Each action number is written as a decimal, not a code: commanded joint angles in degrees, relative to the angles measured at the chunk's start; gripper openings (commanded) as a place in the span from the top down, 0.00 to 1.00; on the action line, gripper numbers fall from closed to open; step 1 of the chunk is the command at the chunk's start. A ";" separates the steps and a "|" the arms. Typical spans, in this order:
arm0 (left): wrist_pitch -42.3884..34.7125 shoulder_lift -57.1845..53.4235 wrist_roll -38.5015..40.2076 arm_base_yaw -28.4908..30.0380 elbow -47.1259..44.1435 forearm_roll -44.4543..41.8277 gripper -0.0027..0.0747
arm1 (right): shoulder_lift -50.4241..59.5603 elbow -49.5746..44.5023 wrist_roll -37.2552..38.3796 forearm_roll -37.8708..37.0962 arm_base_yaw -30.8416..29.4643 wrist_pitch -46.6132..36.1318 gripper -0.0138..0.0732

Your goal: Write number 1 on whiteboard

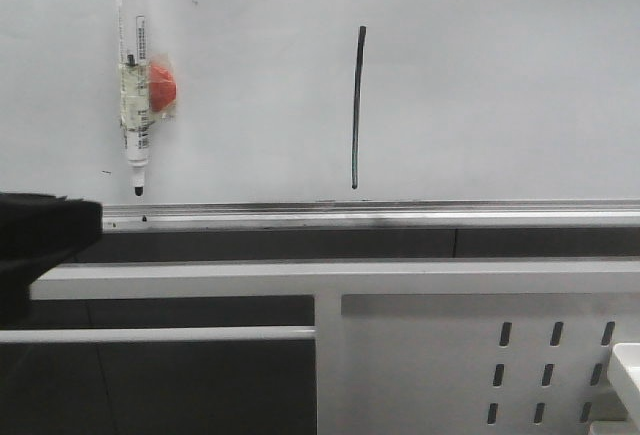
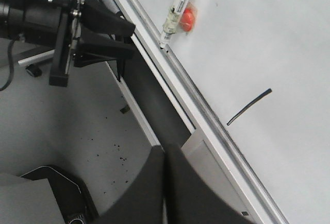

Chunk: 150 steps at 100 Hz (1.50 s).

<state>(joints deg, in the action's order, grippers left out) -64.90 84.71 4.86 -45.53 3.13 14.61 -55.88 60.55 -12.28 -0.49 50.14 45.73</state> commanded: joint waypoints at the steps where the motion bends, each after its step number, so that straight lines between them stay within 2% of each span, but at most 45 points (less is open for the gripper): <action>1: -13.08 -2.41 1.24 -0.26 -1.94 -0.70 0.82 | 2.94 1.21 -0.59 -0.11 -0.29 -3.09 0.92; 6: -13.08 -2.95 1.35 -0.26 -3.35 -1.07 0.97 | 4.87 0.51 -0.59 -0.11 -0.29 -3.96 0.92; 8: -13.08 -3.31 1.45 -0.26 -3.88 -1.32 0.99 | 5.91 0.01 -0.59 -0.11 -0.29 -4.25 0.92; 25: -12.42 -4.21 1.93 -0.26 -5.38 -4.37 0.99 | 17.47 -8.04 3.68 -0.11 -0.29 -8.60 0.90; 38: -12.44 -4.35 2.20 -0.26 -5.28 -5.35 0.99 | 27.47 -15.81 6.79 -0.85 -0.29 -8.88 0.90; 64: -8.68 -4.35 3.27 -0.26 -5.16 -5.35 0.99 | 47.55 -27.61 8.49 -5.03 -0.29 -6.85 0.90; 83: -8.15 -4.35 3.17 -0.26 -5.16 -6.33 0.99 | 56.73 -32.86 8.49 -5.37 -0.29 -0.36 0.90; 96: -7.79 -4.35 3.17 -0.26 -4.84 -7.78 0.99 | 57.31 -33.15 8.49 -5.37 -0.29 -0.48 0.90; 112: -4.38 -4.35 3.17 -0.26 -0.33 -9.96 0.99 | 57.19 -33.15 8.49 -4.68 -0.29 -0.58 0.90; 132: 10.66 -4.35 2.39 -0.26 12.17 -14.61 0.99 | 57.19 -33.15 8.49 -4.68 -0.29 -0.58 0.90; 150: 16.68 -7.54 3.45 -0.97 20.45 -19.34 0.99 | 57.19 -33.15 8.49 -4.68 -0.29 -0.58 0.90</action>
<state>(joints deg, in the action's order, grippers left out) -48.11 80.80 7.41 -45.74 19.80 -2.96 0.75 26.11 -3.75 -4.96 50.14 49.38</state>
